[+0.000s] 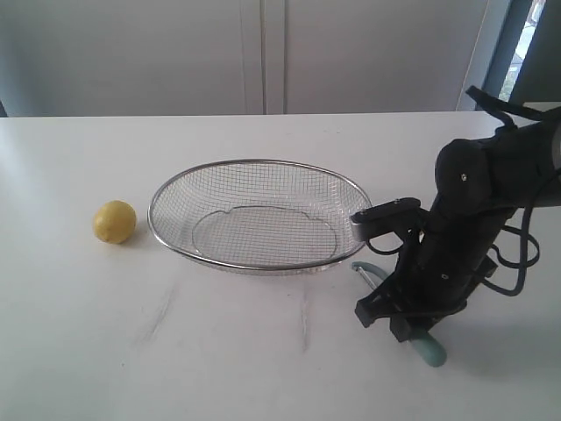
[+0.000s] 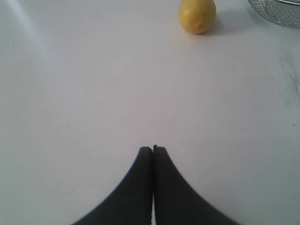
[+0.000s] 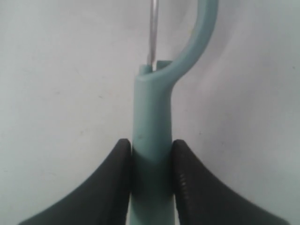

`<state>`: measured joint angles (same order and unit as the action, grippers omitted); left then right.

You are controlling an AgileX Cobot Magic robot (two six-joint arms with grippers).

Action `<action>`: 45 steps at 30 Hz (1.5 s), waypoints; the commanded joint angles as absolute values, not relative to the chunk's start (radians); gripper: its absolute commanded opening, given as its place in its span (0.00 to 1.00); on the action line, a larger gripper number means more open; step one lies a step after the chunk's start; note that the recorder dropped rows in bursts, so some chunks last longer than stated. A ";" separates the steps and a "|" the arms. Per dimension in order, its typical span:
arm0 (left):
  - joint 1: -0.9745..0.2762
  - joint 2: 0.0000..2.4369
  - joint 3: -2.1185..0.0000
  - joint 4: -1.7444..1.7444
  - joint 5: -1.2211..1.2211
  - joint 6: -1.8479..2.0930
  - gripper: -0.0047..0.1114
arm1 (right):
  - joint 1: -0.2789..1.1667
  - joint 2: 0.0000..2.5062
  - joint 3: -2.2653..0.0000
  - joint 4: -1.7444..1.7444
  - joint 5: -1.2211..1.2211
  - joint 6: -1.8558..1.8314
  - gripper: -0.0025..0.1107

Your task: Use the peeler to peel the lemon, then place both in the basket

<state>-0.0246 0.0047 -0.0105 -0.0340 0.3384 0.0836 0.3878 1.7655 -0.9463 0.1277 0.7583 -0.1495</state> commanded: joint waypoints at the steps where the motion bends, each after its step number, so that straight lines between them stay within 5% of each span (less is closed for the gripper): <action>1: -0.023 0.000 0.000 -0.034 0.355 0.083 0.04 | 0.389 1.730 -0.946 0.060 0.788 -0.053 0.02; 24: -0.023 0.000 0.000 -0.034 0.355 0.083 0.04 | 0.389 1.423 -0.915 -0.086 0.821 0.112 0.02; 45: -0.023 0.000 0.000 -0.034 0.355 0.083 0.04 | 0.389 1.410 -0.915 -0.030 0.777 0.112 0.02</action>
<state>-0.0246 0.0047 -0.0105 -0.0340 0.3384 0.0836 0.3878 1.4189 -0.9211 -0.0523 0.7928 0.1105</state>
